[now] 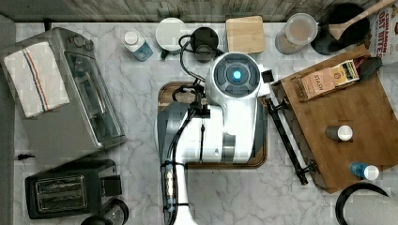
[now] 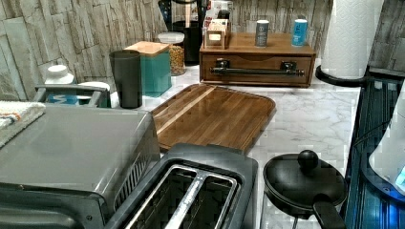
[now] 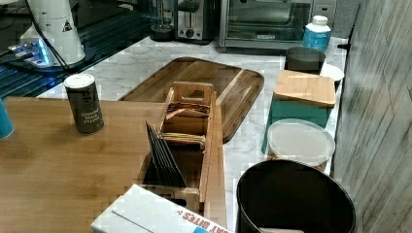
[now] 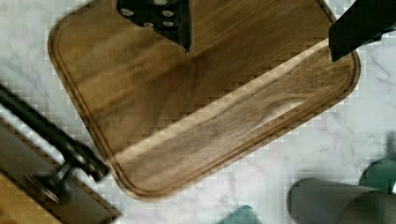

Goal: Open the drawer.

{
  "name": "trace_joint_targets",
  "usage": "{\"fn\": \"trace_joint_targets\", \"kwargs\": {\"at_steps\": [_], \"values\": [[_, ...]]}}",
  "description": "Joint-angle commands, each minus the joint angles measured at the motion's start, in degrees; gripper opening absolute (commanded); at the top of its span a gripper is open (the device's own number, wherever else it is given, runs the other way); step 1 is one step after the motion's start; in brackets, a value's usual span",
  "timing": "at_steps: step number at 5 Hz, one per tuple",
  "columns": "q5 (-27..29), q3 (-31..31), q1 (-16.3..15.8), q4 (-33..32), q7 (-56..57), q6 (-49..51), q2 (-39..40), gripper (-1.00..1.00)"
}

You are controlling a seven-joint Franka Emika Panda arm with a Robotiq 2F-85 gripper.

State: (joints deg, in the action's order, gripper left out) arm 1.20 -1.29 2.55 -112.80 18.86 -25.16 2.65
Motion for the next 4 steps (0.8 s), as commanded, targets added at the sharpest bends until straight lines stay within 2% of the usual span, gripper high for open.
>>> {"fn": "trace_joint_targets", "kwargs": {"at_steps": [1, 2, 4], "values": [[-1.8, 4.6, 4.5, -19.4, 30.9, -9.7, -12.0, 1.0], [-2.5, 7.3, 6.1, -22.0, 41.1, -11.8, -12.4, 1.0], [-5.8, 10.4, 8.3, -26.6, 53.2, -21.9, -10.1, 1.0]]}}
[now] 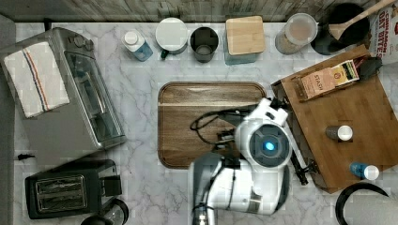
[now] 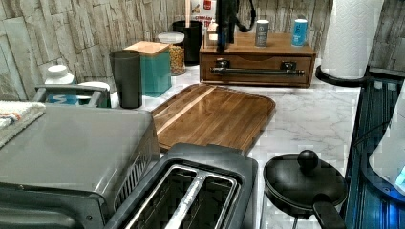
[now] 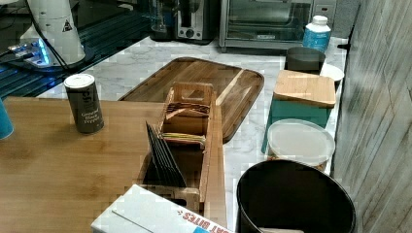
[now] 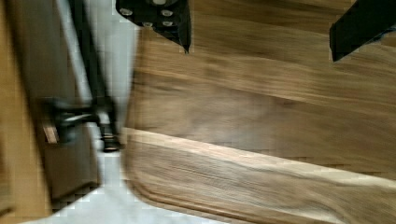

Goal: Open the drawer.

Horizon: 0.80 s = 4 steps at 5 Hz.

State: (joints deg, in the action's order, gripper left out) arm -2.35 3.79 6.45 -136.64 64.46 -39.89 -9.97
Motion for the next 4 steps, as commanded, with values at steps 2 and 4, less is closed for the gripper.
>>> {"fn": "trace_joint_targets", "kwargs": {"at_steps": [2, 4], "values": [[-3.0, 6.7, 5.6, -4.0, 16.7, -13.6, 5.3, 1.0], [-2.6, 6.4, 6.0, -6.6, 20.6, -18.5, 5.4, 1.0]]}}
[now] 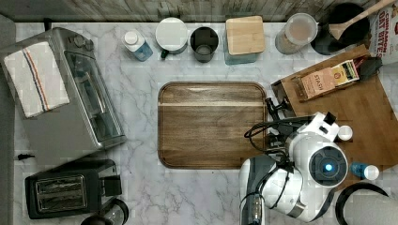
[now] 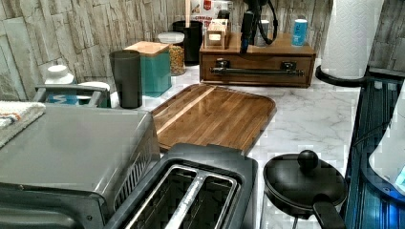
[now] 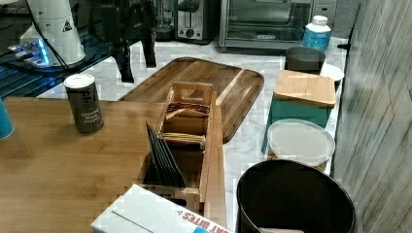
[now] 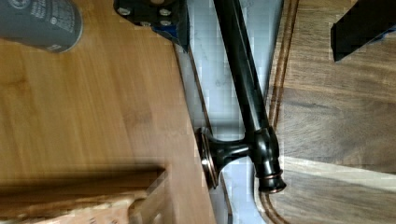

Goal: Open the drawer.

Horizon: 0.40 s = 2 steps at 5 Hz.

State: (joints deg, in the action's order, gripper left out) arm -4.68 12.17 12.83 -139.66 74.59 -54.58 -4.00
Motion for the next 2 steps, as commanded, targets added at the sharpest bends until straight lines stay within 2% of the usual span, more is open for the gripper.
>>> {"fn": "trace_joint_targets", "kwargs": {"at_steps": [1, 2], "values": [[-5.6, 0.0, -0.6, -3.6, 10.9, -6.1, 0.8, 1.0], [-7.0, 1.7, 0.5, -5.2, 15.5, -11.1, 1.7, 1.0]]}}
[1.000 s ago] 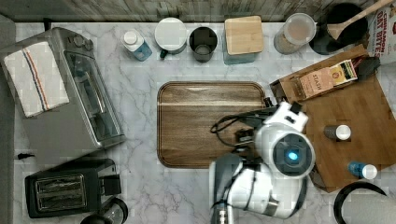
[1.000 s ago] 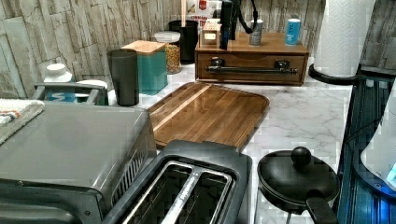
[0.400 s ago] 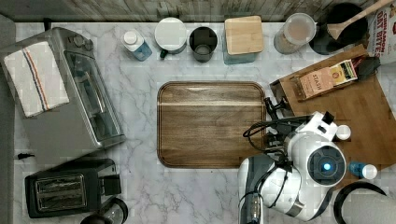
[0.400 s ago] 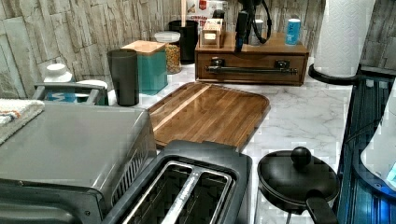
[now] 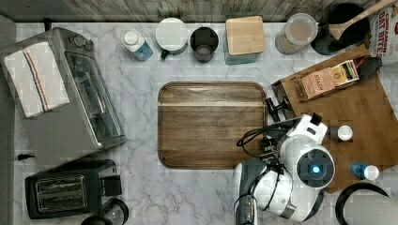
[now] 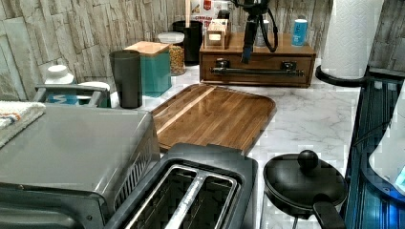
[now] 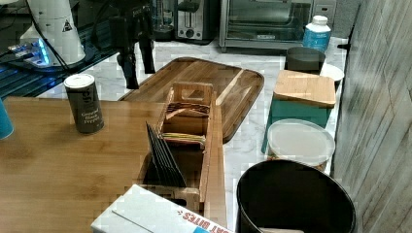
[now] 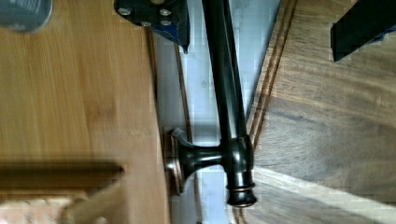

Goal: Open the drawer.

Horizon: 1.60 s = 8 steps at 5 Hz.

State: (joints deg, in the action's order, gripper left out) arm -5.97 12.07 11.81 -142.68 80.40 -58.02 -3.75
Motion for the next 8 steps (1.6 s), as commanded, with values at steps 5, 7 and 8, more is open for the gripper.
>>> {"fn": "trace_joint_targets", "kwargs": {"at_steps": [5, 7, 8], "values": [[3.3, 0.1, 2.7, -7.1, 11.6, -11.8, 3.4, 1.0], [-2.6, 0.1, 2.8, -9.6, 4.9, -10.9, 0.1, 1.0], [0.0, -0.2, 2.8, -10.4, 5.6, -12.5, 1.1, 1.0]]}}
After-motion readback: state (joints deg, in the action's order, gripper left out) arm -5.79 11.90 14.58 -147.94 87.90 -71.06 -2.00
